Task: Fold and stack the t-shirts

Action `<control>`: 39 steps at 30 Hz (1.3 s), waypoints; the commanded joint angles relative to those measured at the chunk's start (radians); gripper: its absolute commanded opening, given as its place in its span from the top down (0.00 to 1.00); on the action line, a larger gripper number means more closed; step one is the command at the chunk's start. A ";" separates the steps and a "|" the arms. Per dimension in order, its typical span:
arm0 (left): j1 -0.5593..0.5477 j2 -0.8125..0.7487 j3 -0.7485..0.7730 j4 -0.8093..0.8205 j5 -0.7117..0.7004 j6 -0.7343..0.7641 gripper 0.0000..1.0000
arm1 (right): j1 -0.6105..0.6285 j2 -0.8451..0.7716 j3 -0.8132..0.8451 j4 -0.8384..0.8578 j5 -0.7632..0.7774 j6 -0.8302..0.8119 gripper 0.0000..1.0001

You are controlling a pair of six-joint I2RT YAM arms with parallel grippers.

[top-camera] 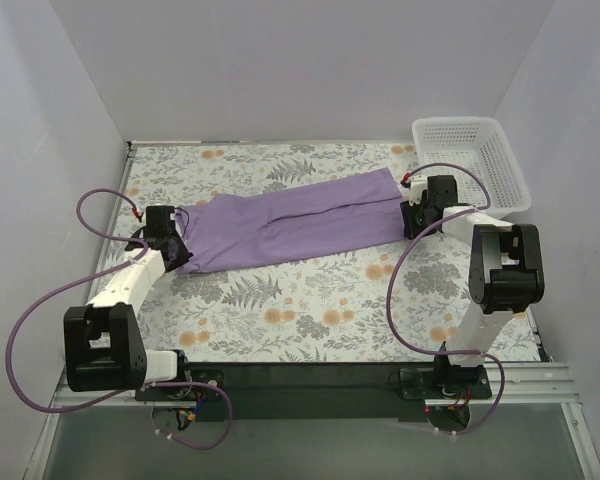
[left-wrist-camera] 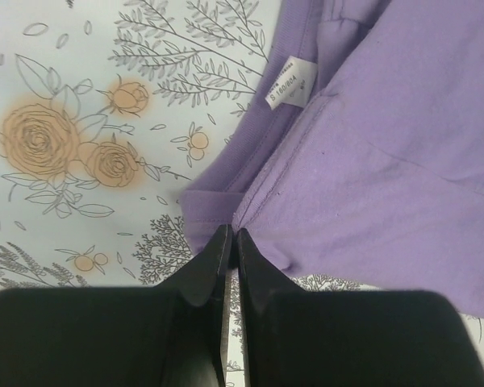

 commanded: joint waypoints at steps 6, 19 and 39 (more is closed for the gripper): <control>0.024 -0.101 0.020 -0.008 -0.194 0.007 1.00 | -0.005 -0.048 -0.030 -0.030 -0.046 0.001 0.85; 0.038 -0.044 0.029 -0.024 -0.188 0.060 1.00 | -0.014 -0.217 -0.153 -0.082 -0.026 -0.070 0.99; 0.024 0.126 0.174 -0.263 0.123 0.172 1.00 | -0.276 -0.327 -0.239 -0.426 -0.439 -0.425 0.99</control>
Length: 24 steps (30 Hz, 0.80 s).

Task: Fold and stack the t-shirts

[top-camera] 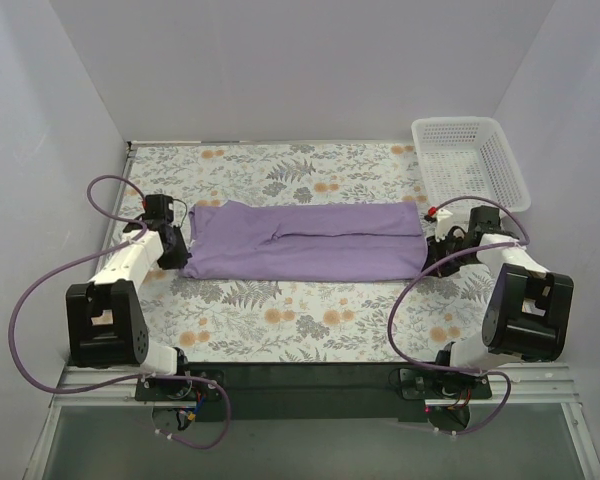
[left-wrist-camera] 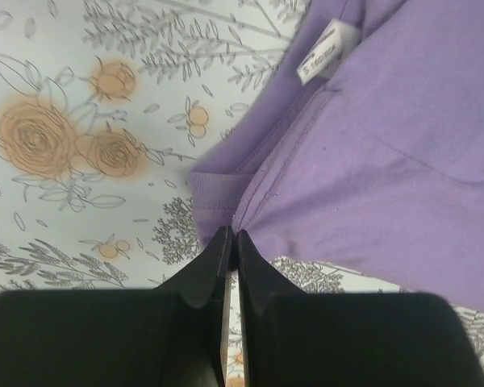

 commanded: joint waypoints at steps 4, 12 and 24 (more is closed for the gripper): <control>-0.009 0.065 0.066 -0.149 0.066 -0.051 0.91 | -0.055 -0.073 -0.024 -0.102 -0.015 -0.126 0.93; -0.009 0.021 0.151 -0.227 -0.199 -0.196 0.54 | -0.131 -0.231 -0.044 -0.114 0.068 -0.215 0.48; 0.037 0.066 0.159 0.175 0.260 -0.239 0.41 | 0.128 -0.214 0.048 -0.374 -0.436 -0.371 0.30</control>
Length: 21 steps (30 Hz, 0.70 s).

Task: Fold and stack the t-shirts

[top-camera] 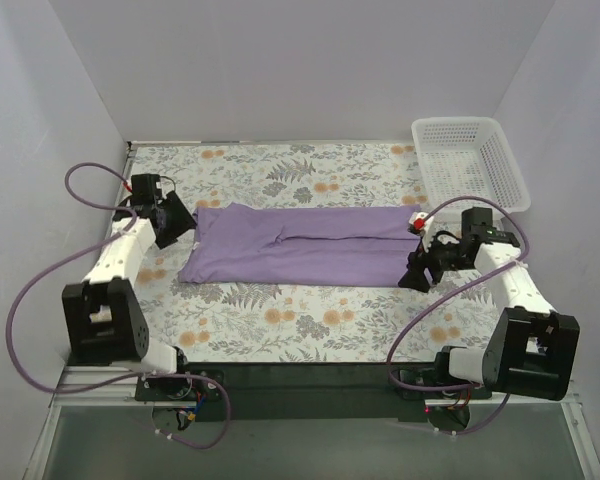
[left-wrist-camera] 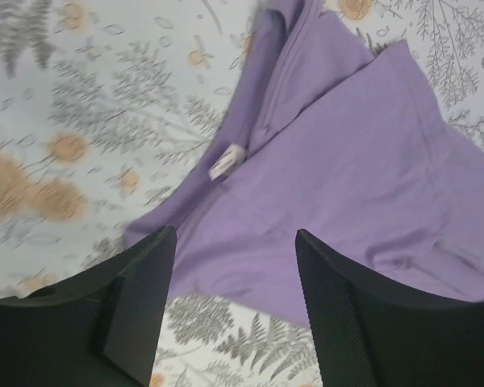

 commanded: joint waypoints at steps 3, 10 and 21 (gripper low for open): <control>0.011 0.380 0.150 0.181 0.220 0.023 0.49 | 0.133 0.040 0.050 -0.029 -0.276 0.058 0.30; 0.009 0.625 0.315 0.085 0.205 0.099 0.58 | 0.132 0.050 0.028 -0.006 -0.236 0.061 0.31; 0.009 0.817 0.528 -0.013 0.078 0.111 1.00 | 0.128 0.054 0.039 -0.003 -0.240 0.087 0.33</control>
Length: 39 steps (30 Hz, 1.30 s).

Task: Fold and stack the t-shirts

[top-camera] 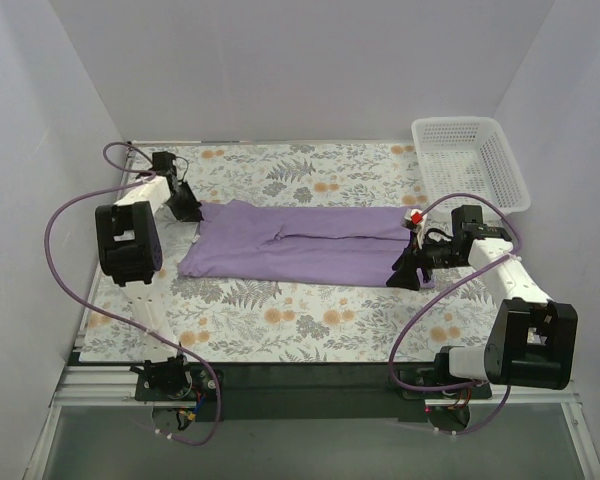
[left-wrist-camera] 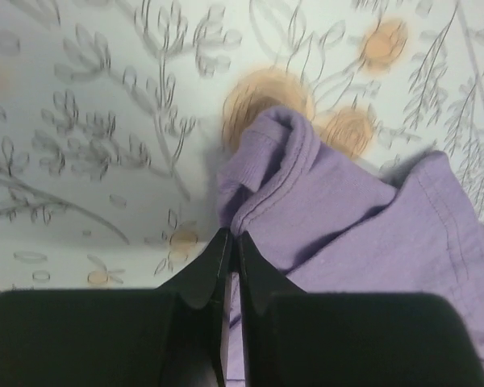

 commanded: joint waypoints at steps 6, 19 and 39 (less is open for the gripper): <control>-0.005 0.357 0.561 -0.173 -0.200 0.027 1.00 | -0.005 0.000 0.031 0.010 -0.026 0.013 0.33; -0.003 0.092 0.495 0.058 -0.317 -0.082 0.22 | 0.538 0.030 0.036 0.360 0.518 0.066 0.27; 0.060 -1.202 -0.796 0.095 0.068 -0.273 0.02 | 0.897 0.472 0.202 0.505 0.988 0.255 0.81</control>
